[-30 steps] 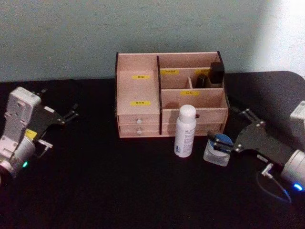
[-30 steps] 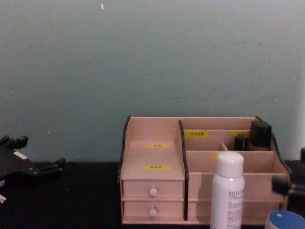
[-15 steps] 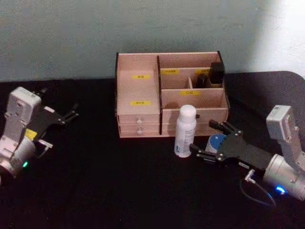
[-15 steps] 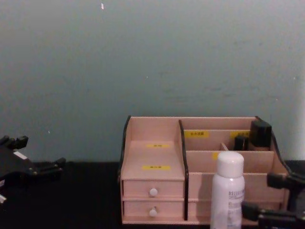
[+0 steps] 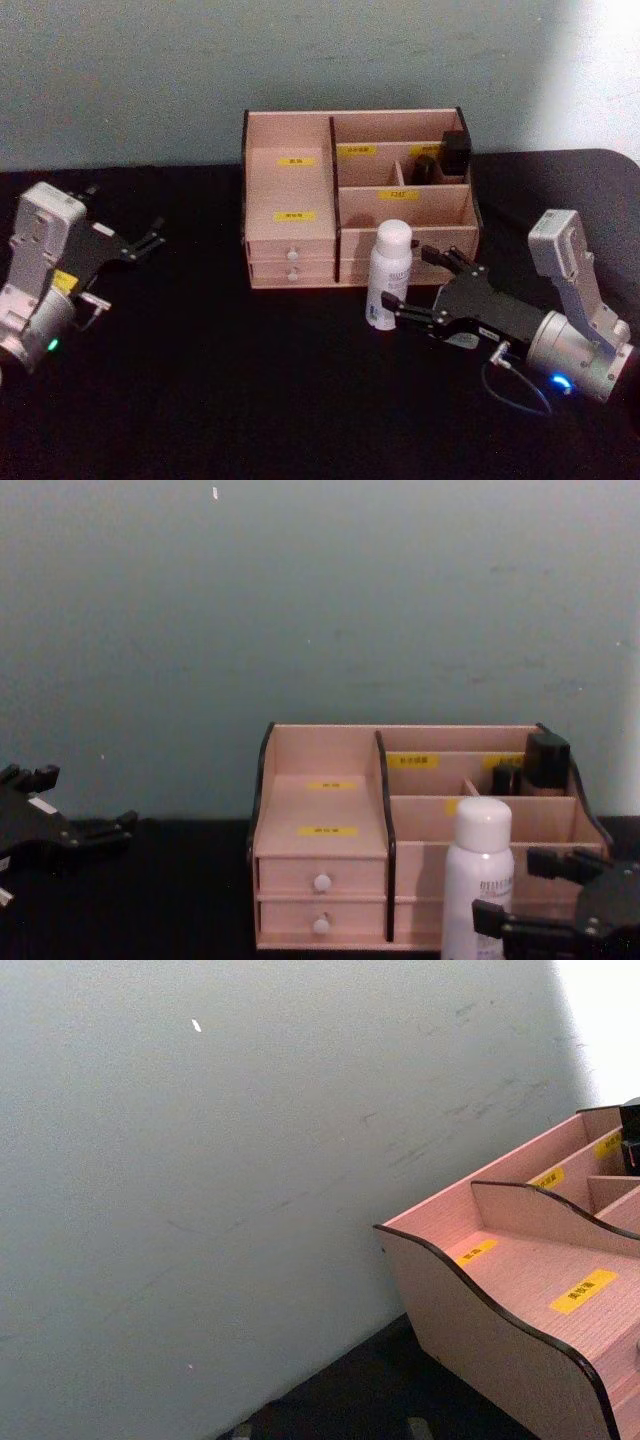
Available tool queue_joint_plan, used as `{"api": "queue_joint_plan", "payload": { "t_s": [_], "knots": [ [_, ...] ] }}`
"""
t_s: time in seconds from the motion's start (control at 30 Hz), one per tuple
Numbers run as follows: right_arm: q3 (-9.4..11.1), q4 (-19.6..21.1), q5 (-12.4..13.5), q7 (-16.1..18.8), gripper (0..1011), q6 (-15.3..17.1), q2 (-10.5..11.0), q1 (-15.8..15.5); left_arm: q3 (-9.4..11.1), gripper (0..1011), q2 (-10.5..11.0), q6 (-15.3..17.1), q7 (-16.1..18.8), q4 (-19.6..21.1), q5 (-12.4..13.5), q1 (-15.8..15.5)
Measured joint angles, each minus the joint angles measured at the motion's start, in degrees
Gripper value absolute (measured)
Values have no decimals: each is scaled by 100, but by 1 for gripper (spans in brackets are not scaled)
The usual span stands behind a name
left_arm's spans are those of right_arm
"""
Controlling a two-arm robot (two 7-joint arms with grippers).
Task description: Pick up the facial cleanser and watermelon frost from the table and place them into the tiered storage box.
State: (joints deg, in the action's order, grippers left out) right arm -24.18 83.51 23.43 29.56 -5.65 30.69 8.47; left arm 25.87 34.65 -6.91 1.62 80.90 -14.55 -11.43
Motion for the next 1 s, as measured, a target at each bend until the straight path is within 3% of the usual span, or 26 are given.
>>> {"api": "queue_joint_plan", "payload": {
  "t_s": [0.4, 1.0],
  "knots": [
    [56, -405, -27, 117, 1002, 43, -336, 251, 0, 1001, 0, 0, 0, 0, 0, 0],
    [34, -705, -60, 247, 1003, 93, -517, 471, 0, 1001, 0, 0, 0, 0, 0, 0]
  ]
}}
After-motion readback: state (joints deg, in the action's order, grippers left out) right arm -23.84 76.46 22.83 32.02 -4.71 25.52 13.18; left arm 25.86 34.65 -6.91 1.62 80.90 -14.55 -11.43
